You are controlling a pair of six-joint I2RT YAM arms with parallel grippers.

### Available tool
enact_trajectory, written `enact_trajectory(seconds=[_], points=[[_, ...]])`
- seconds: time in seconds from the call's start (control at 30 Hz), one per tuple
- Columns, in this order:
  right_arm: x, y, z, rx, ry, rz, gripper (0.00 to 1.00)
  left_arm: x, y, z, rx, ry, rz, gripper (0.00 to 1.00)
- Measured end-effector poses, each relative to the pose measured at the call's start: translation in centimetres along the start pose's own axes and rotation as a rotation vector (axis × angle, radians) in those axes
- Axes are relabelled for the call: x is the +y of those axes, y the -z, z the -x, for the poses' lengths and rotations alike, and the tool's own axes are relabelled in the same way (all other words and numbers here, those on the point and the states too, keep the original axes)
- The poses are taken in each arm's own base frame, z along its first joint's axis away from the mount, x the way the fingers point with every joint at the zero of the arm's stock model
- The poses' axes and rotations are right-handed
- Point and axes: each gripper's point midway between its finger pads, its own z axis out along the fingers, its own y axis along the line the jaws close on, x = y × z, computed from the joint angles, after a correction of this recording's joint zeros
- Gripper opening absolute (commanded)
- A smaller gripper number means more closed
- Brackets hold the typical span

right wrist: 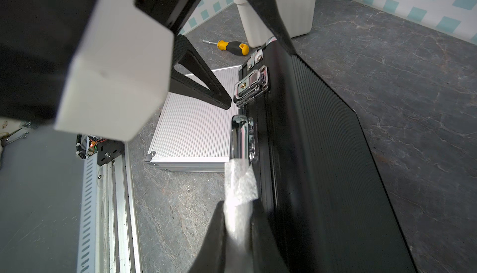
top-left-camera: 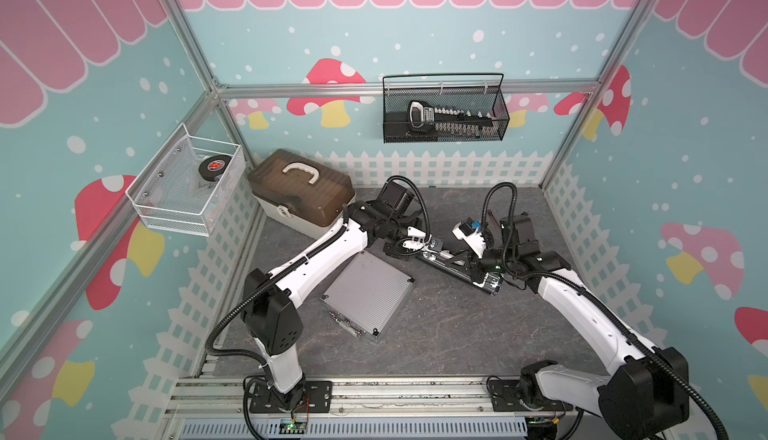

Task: Open the poker set cases
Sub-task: Open the fastener on the poker set case.

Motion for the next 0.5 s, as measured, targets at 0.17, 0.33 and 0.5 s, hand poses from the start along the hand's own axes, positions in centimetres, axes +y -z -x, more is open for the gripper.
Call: enact_trajectory(seconds=[0.17, 0.33, 0.5], points=[[0.01, 0.00, -0.02, 0.001, -0.001, 0.001, 0.00, -0.47, -1.01, -0.42, 0.012, 0.007, -0.028, 0.66], [0.05, 0.01, -0.18, 0.007, -0.006, 0.002, 0.00, -0.41, -0.87, -0.47, 0.019, 0.001, -0.034, 0.53], [-0.09, 0.05, 0.04, -0.002, 0.004, -0.003, 0.00, -0.16, -0.36, -0.23, 0.021, -0.013, -0.033, 0.46]])
